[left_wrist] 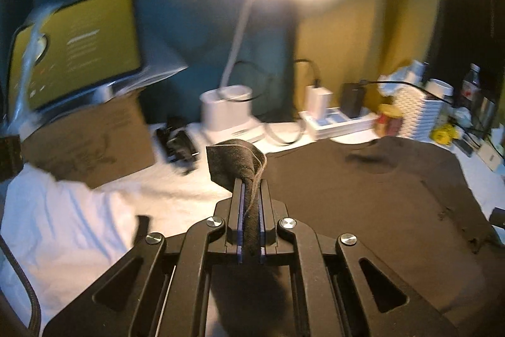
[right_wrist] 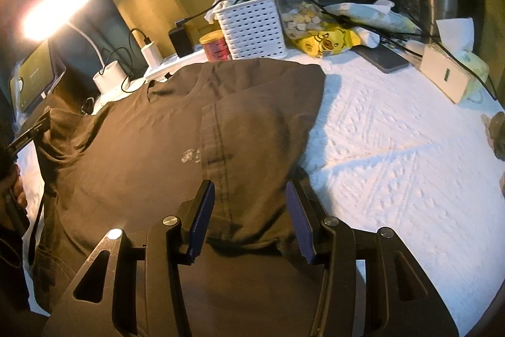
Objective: Fold small clothes
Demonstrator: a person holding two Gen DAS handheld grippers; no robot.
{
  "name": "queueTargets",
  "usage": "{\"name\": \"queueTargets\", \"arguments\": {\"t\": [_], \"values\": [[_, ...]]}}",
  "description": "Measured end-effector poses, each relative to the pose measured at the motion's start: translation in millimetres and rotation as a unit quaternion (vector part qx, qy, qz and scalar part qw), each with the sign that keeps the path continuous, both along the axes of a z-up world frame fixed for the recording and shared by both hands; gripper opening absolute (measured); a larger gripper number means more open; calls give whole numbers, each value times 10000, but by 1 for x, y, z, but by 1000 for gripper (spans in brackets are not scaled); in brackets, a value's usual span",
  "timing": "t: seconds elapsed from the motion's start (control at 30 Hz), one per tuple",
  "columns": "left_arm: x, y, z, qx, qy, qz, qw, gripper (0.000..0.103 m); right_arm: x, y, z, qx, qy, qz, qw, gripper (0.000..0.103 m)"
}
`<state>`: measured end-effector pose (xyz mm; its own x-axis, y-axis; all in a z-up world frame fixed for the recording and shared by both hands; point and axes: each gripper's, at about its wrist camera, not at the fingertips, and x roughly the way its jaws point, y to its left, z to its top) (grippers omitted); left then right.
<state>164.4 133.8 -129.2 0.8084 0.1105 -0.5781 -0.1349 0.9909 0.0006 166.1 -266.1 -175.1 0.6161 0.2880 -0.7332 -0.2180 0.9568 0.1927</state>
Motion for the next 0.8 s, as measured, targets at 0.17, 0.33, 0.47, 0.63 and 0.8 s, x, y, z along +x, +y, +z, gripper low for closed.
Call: {"name": "queueTargets", "arguments": {"t": [0.17, 0.33, 0.47, 0.63, 0.8], "values": [[13, -31, -2, 28, 83, -394, 9992, 5, -3, -14, -2, 91, -28, -69, 9999, 50], [32, -63, -22, -89, 395, -872, 9954, 6, -7, -27, -7, 161, -4, -155, 9997, 50], [43, -80, -42, -277, 712, -1111, 9909, 6, -8, -36, -9, 188, 16, -224, 9996, 50], [51, -102, -66, -316, 1246, -1453, 9810, 7, -8, -41, -10, 165, 44, -294, 9994, 50], [36, -112, -68, -532, 1343, -1951, 9701, 48, -11, -39, -10, 158, 39, -279, 9995, 50]]}}
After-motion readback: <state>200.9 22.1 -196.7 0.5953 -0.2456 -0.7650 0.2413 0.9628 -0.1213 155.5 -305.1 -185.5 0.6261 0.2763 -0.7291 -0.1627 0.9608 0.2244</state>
